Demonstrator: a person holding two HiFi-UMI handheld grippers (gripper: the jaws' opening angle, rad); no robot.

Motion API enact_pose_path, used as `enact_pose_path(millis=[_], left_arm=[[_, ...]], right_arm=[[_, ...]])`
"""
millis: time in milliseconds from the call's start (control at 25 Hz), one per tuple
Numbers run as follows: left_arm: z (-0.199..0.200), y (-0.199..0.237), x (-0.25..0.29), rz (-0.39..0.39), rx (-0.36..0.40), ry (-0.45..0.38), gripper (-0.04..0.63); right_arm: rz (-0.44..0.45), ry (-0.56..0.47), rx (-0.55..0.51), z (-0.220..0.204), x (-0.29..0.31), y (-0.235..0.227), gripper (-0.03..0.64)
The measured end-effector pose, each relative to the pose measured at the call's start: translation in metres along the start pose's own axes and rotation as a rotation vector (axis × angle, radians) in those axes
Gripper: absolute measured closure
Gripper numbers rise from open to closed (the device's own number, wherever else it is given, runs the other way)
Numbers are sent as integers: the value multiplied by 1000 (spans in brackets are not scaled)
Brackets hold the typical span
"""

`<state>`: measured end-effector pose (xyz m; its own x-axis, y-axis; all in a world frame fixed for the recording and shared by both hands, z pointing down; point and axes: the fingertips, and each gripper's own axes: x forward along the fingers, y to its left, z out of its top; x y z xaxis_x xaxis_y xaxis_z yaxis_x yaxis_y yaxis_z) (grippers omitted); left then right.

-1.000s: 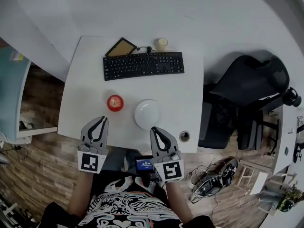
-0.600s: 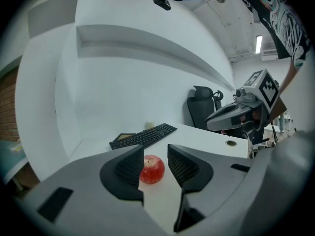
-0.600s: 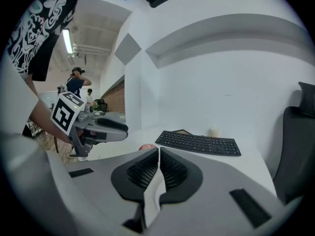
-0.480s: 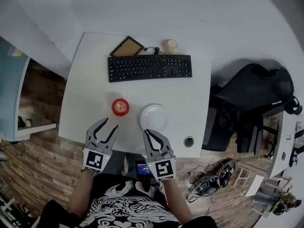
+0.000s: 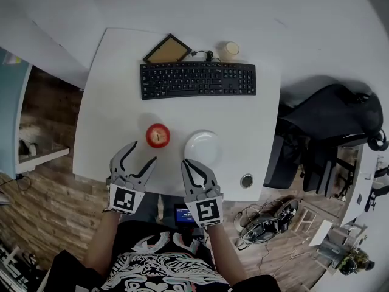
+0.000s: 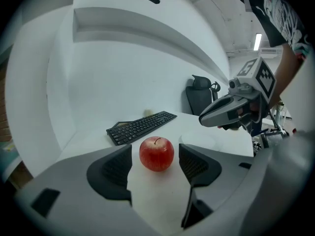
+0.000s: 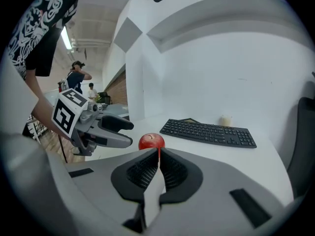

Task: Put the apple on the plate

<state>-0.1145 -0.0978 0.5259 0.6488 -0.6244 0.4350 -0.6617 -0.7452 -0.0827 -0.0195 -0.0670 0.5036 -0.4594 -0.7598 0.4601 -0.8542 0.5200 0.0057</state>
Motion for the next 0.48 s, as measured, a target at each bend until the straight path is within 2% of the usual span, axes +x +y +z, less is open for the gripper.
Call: enact_pose_path(millis=[160,360,480], left_arm=[[-15,1,9,-28,5,19,265],[-27,4,25,-79,-14,26,237],[-15,7,34,-116,5,-38,235]], right_arm=[[-12,26,36,-5,10,-4,584],[-43,-6,56,-3,26,-16,584],[-57,-12,77,0,33,-21,584]])
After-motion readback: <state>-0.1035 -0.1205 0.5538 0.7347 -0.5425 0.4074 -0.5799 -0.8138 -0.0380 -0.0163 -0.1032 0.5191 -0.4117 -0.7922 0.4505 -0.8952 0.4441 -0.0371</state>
